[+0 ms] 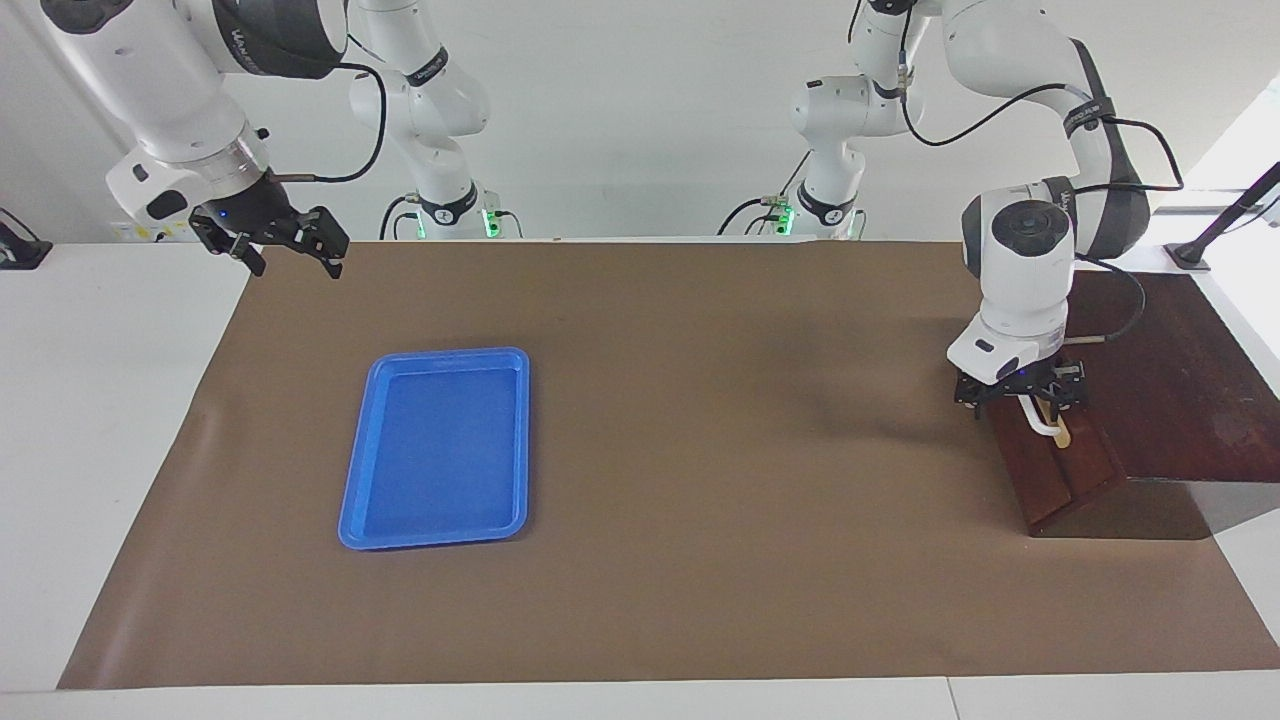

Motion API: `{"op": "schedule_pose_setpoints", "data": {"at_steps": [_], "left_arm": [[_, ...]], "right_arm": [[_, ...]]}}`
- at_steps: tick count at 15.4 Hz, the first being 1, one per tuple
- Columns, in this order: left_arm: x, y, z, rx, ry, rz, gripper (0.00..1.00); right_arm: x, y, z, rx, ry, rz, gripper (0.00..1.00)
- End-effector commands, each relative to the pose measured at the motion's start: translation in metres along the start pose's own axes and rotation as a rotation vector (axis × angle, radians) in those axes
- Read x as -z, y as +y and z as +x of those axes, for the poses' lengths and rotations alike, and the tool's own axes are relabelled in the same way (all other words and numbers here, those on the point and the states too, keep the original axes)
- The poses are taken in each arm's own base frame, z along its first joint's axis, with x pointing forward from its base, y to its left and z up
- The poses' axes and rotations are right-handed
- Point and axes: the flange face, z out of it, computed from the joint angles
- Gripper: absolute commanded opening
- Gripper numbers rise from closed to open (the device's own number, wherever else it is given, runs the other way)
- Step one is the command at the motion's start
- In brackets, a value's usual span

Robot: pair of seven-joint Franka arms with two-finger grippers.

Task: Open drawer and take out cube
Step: 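Pull the drawer open toward the robot with the left gripper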

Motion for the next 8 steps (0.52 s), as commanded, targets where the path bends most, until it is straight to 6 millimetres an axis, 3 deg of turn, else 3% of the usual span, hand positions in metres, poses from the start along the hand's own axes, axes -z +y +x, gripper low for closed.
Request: {"op": "schedule_pose_setpoints", "data": {"at_steps": [1, 5, 8], "left_arm": [[-0.018, 0.002, -0.023, -0.013, 0.011, -0.002, 1.00], [-0.017, 0.021, -0.016, 0.013, 0.012, -0.010, 1.00], [0.010, 0.094, 0.009, 0.138, 0.037, -0.052, 1.00]], "right_arm": [[-0.003, 0.006, -0.002, 0.027, 0.008, -0.001, 1.00], [-0.003, 0.007, -0.002, 0.025, 0.008, 0.000, 1.00], [-0.003, 0.008, -0.002, 0.041, 0.010, 0.000, 1.00]]}}
